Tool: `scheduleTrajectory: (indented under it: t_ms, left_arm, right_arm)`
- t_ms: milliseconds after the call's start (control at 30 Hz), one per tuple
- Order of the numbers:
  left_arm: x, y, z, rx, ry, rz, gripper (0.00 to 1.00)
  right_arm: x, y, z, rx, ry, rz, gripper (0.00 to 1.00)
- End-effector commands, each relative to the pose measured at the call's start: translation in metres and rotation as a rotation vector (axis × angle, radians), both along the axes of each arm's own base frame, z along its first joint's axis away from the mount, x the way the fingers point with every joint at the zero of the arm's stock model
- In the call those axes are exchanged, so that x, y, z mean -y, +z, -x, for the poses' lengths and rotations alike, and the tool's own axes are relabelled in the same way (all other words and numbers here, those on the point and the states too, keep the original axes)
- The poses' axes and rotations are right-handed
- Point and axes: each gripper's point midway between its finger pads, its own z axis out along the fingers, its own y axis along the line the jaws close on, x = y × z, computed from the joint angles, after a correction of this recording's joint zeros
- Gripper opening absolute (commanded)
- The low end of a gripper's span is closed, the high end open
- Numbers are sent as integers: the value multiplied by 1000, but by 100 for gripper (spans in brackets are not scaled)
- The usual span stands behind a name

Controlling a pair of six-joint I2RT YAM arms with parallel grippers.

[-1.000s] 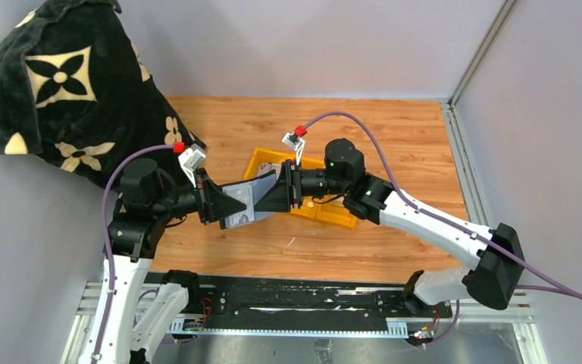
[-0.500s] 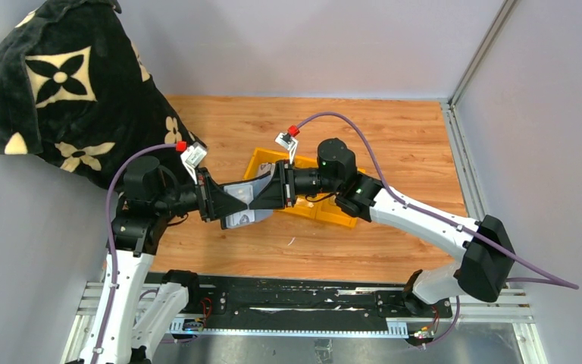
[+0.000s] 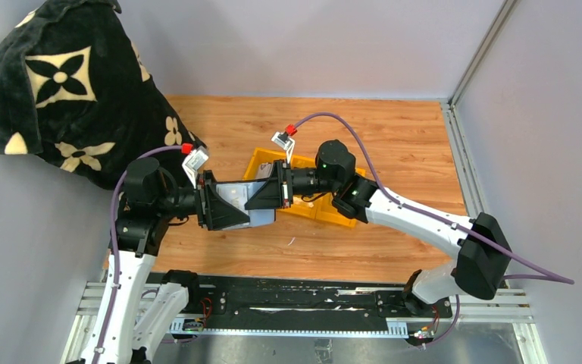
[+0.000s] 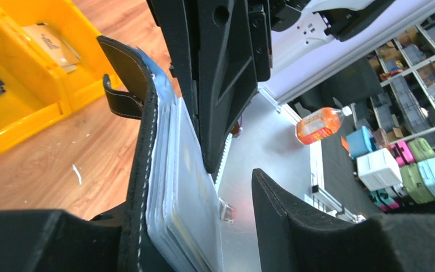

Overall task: Take the credit cards out of the card holder
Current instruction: Remove the credit card from the card holder.

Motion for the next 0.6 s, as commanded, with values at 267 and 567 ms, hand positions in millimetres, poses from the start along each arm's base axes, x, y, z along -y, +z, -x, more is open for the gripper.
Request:
scheduleTrajectory:
  t_ms: [267,567]
  left_arm:
    - [2,10,26,-7,-158,42,36]
    - [2,16,27,9,-168,41,29]
  right_arm:
    - [9,5,6,95,-6,10,0]
    - [27,-5,6,143,-49,63,0]
